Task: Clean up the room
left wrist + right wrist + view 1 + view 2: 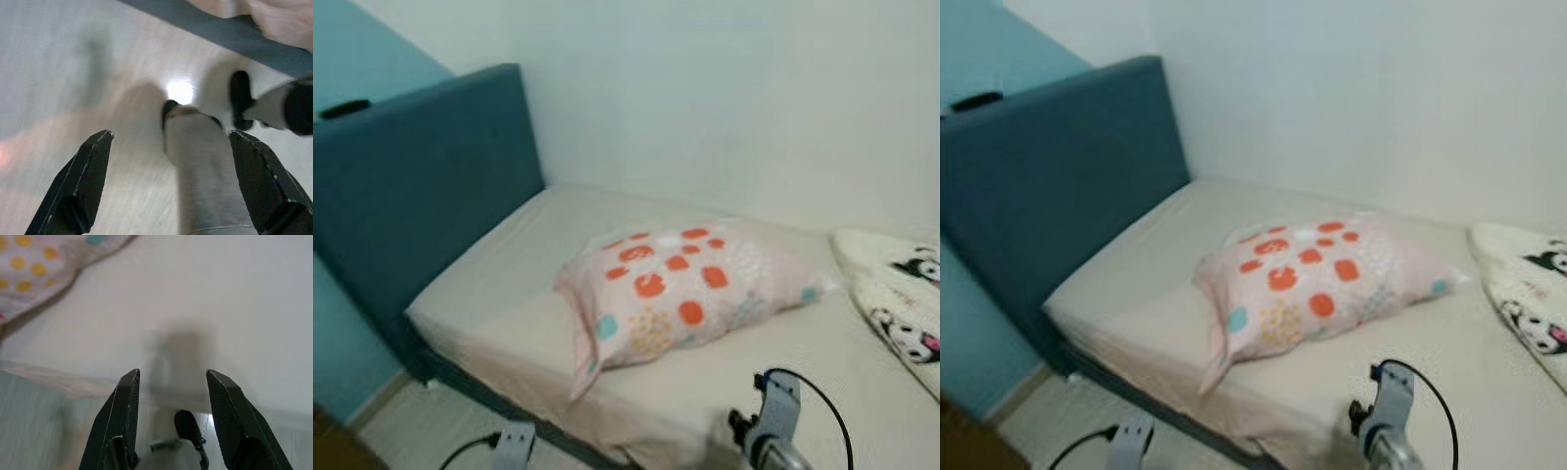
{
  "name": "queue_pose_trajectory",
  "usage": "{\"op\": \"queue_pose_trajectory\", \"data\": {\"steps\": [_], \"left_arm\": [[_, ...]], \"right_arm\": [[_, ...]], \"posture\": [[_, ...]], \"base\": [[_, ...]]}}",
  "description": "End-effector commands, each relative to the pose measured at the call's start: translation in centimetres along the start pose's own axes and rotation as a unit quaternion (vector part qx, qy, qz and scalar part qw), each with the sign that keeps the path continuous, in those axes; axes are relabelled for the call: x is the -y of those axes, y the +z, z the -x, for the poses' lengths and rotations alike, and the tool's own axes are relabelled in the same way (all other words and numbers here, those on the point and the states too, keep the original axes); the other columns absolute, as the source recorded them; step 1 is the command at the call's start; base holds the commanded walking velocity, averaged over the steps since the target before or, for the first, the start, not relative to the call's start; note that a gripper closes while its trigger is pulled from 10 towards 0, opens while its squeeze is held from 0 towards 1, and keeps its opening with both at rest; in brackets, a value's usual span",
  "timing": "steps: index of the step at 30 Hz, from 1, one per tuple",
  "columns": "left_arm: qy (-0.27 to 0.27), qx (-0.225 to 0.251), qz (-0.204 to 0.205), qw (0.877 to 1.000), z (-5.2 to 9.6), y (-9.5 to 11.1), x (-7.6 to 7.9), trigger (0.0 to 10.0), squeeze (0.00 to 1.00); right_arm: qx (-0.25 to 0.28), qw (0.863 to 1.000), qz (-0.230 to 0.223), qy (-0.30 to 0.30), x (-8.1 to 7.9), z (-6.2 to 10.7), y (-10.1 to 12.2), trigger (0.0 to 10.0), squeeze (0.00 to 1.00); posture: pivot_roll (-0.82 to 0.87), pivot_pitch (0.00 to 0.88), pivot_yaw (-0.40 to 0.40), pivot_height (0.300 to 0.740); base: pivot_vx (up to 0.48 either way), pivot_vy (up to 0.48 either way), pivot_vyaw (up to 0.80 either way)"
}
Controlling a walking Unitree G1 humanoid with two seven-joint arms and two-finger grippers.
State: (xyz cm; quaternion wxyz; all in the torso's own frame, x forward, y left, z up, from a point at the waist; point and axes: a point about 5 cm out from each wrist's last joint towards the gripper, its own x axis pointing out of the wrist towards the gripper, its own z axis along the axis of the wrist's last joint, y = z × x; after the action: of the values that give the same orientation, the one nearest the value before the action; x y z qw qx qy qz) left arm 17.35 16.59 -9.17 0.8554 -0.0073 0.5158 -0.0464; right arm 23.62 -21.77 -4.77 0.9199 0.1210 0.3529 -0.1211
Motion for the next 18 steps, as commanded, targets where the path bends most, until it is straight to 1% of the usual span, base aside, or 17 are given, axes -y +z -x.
{"op": "queue_pose_trajectory", "data": {"steps": [1, 6, 11, 13, 14, 15, 17, 18], "left_arm": [[0.004, 0.000, -0.012, 1.000, 0.1, 0.2, -0.5, 10.0, 0.00], [0.006, -0.001, -0.017, 1.000, 0.1, 0.1, -0.7, 10.0, 0.00], [0.008, -0.002, -0.018, 1.000, 0.2, 0.1, -1.0, 10.0, 0.00], [0.009, -0.002, -0.018, 1.000, 0.2, 0.1, -1.0, 10.0, 0.00], [0.009, -0.001, -0.019, 1.000, 0.2, 0.1, -1.1, 10.0, 0.00], [0.009, -0.001, -0.019, 1.000, 0.2, 0.1, -1.1, 10.0, 0.00], [0.010, 0.003, -0.014, 1.000, 0.2, 0.2, -1.1, 10.0, 0.00], [0.012, 0.011, -0.003, 1.000, 0.1, 0.4, -0.9, 10.0, 0.00]], "right_arm": [[0.004, 1.000, -0.011, -0.008, 0.0, -0.1, 0.3, 10.0, 0.00], [0.008, 1.000, -0.019, -0.014, 0.1, -0.1, 0.6, 10.0, 0.00], [0.034, 0.998, -0.056, -0.022, 0.7, -0.3, 2.2, 10.0, 0.00], [0.039, 0.997, -0.060, -0.023, 0.7, -0.3, 2.5, 10.0, 0.00], [0.050, 0.996, -0.070, -0.022, 0.8, -0.4, 3.1, 10.0, 0.00], [0.050, 0.996, -0.070, -0.022, 0.8, -0.4, 3.1, 10.0, 0.00], [0.083, 0.993, -0.087, -0.020, 0.9, -0.5, 5.2, 10.0, 0.00], [0.112, 0.988, -0.107, -0.016, 1.0, -0.6, 7.3, 10.0, 0.00]], "posture": [[-0.03, 0.000, -0.015, 0.707], [-0.03, 0.000, -0.015, 0.707], [-0.02, 0.000, -0.013, 0.707], [-0.02, 0.000, -0.013, 0.707], [-0.02, 0.000, -0.011, 0.707], [-0.02, 0.000, -0.011, 0.707], [-0.02, 0.000, -0.009, 0.707], [-0.02, 0.000, -0.009, 0.702]], "base": [[0.000, 0.000, 0.00], [0.000, 0.000, 0.00], [0.000, 0.000, 0.00], [0.000, 0.000, 0.00], [0.000, 0.000, 0.00], [0.000, 0.000, 0.00], [0.000, 0.000, 0.00], [0.000, 0.000, 0.00]]}}
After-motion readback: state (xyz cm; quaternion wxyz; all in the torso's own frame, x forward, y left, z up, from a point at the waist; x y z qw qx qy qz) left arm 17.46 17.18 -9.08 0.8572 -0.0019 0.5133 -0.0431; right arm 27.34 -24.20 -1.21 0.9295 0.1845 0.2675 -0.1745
